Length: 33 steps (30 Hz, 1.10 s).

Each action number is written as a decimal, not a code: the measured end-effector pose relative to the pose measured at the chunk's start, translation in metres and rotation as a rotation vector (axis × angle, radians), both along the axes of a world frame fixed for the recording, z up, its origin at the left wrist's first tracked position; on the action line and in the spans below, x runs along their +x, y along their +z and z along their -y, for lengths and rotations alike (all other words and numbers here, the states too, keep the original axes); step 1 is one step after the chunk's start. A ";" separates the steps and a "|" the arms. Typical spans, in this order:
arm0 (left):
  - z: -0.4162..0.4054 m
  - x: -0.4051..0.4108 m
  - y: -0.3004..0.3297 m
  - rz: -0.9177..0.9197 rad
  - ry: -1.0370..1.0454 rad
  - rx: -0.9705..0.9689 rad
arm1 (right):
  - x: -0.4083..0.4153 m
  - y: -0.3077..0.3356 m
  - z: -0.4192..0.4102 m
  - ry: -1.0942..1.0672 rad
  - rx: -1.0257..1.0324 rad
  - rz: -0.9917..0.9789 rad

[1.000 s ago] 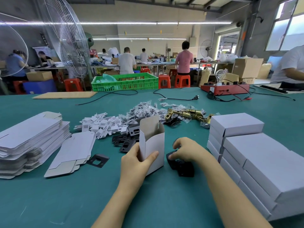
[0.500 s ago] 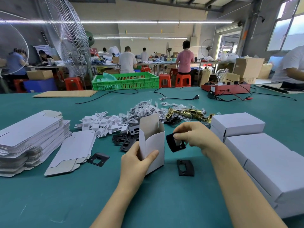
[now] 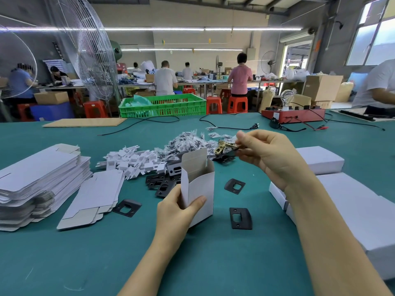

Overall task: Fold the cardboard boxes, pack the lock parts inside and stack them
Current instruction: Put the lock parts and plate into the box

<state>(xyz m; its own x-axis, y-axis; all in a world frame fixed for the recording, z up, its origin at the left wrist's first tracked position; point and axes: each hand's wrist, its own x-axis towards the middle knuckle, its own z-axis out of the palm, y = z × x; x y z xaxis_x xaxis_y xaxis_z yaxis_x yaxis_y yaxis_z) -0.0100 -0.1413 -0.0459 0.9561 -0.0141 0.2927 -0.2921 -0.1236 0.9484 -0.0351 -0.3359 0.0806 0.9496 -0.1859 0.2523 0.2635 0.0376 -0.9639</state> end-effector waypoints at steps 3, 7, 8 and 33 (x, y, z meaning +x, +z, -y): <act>0.000 0.000 0.000 0.000 0.002 0.003 | 0.003 -0.001 0.000 -0.058 -0.042 0.024; 0.000 -0.001 0.003 -0.001 0.002 0.006 | 0.007 -0.008 0.003 -0.155 -0.351 -0.011; 0.000 -0.001 0.003 -0.001 0.003 0.007 | 0.008 -0.009 0.004 -0.187 -0.412 -0.020; -0.001 -0.004 0.010 -0.064 0.010 0.000 | 0.027 -0.054 -0.010 -0.217 -1.329 -0.598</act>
<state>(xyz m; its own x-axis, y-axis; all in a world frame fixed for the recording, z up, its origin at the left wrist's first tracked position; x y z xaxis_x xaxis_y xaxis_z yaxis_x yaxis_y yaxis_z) -0.0139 -0.1405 -0.0355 0.9728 -0.0044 0.2314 -0.2301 -0.1260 0.9650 -0.0085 -0.3262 0.0264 0.9563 -0.2854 -0.0634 -0.2923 -0.9299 -0.2232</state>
